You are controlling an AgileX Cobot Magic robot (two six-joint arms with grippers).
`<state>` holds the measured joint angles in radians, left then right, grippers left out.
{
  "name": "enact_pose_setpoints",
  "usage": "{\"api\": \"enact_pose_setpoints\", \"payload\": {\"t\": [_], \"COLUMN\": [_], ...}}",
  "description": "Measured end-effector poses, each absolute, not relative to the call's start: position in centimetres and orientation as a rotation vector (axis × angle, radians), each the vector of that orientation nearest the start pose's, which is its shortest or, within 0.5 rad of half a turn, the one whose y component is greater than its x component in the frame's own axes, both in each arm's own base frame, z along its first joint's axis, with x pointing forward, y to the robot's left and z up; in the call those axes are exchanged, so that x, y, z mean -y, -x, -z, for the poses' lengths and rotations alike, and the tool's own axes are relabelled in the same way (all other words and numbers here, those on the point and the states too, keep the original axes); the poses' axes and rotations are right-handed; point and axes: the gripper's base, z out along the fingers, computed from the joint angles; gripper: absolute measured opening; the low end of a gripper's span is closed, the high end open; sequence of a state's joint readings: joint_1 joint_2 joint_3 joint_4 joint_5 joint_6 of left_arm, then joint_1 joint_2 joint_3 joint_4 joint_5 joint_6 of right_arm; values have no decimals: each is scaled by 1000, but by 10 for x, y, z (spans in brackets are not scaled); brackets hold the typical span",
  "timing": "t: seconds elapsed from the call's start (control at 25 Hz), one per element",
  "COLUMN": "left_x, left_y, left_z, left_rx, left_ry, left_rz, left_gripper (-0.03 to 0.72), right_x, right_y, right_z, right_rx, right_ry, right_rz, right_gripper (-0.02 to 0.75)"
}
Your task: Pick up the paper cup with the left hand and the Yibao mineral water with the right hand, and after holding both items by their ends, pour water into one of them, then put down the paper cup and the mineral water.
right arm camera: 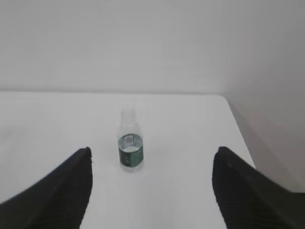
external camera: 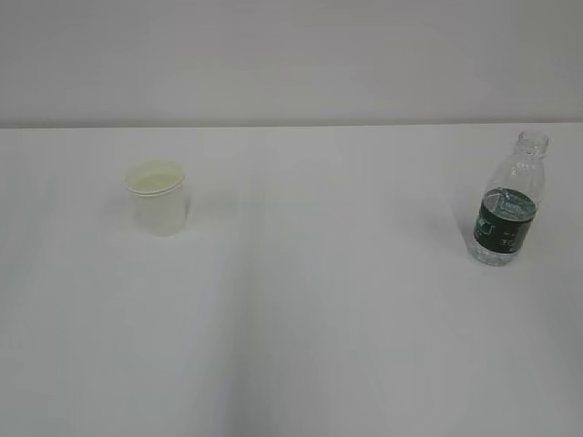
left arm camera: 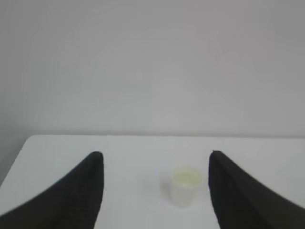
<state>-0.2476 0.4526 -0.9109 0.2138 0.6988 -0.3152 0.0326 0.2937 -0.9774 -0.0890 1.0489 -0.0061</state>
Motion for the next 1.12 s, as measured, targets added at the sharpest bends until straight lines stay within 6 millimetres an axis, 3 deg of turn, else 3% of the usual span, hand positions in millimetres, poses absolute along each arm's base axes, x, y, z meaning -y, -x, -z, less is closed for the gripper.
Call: {"api": "enact_pose_setpoints", "payload": {"t": [0.2,0.36,0.6,0.84,1.0,1.12], "left_x": [-3,-5,-9,-17,-15,-10], "left_y": [-37,-23,13,46,50,48], "left_z": [-420,-411,-408,-404,-390,-372], "left_rx": [-1860,-1989,-1907,-1790,-1795,-1834], "left_ry": [-60,-61,-64,-57,-67,-83], "left_rz": [103,112,202,230,271,323], "left_gripper": [518,521,516,454,439,438], "right_x": [6,2,-4,-3,-2,-1], "right_y": [26,37,70,107,122,122], "right_z": [-407,-409,-404,-393,-388,-387], "right_rx": [-1973,-1953,-1839,-1702,-1649,-1650], "right_ry": [75,93,119,118,106,90], "right_rz": [84,35,-49,-52,-54,-62], "right_gripper": [592,592,592,592,592,592]}}
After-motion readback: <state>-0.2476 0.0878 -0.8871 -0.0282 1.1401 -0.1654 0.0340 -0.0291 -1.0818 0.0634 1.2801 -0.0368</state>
